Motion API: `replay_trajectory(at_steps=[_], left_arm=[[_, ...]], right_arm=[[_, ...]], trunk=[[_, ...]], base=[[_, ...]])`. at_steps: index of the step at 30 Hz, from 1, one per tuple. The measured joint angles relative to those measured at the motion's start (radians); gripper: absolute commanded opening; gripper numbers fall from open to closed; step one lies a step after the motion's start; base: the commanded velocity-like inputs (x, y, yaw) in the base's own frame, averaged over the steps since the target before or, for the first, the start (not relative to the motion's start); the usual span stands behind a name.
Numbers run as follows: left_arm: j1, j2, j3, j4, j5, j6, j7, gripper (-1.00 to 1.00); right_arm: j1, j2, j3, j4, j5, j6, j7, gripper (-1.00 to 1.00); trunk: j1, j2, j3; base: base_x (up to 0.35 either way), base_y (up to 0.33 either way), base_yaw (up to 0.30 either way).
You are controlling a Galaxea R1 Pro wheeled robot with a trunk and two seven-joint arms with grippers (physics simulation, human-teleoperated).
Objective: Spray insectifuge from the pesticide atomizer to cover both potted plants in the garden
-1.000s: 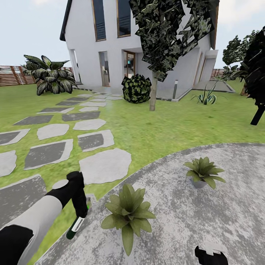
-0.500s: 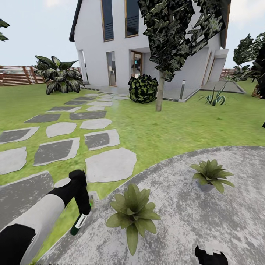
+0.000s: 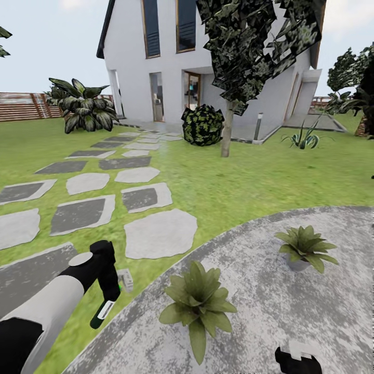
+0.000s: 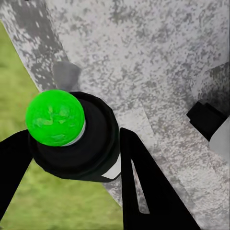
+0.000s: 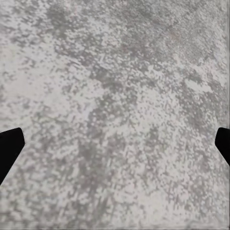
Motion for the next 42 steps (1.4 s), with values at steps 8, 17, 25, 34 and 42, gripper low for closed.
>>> replay_trajectory(at_steps=[8,17,25,34,42], left_arm=[[0.000,-0.020,-0.003,0.001,0.009,0.000,0.001,-1.00],[0.000,-0.083,-0.006,0.001,0.006,-0.001,0.003,-1.00],[-0.015,-0.142,-0.020,-0.003,0.004,-0.005,-0.013,-1.00],[-0.003,-0.138,-0.021,-0.002,-0.095,-0.017,-0.139,-1.00],[0.004,-0.128,-0.019,0.000,-0.098,0.046,0.007,-1.00]], right_arm=[[0.000,-0.001,-0.001,-0.001,-0.001,0.000,-0.002,1.00],[0.000,-0.001,-0.001,-0.001,0.000,0.000,-0.003,1.00],[0.000,-0.006,-0.001,0.000,0.000,0.000,-0.003,1.00],[0.000,-0.008,-0.001,0.000,0.001,-0.001,-0.003,1.00],[0.000,-0.004,-0.001,-0.001,-0.002,0.001,-0.002,1.00]], trunk=[[0.000,0.000,0.000],[0.000,0.000,0.000],[0.000,0.000,0.000],[0.000,0.000,0.000],[0.000,0.000,0.000]], base=[[0.145,0.229,-0.295],[0.028,0.014,-0.245],[0.000,0.000,-0.012],[0.000,0.000,0.000],[0.000,0.000,-0.118]])
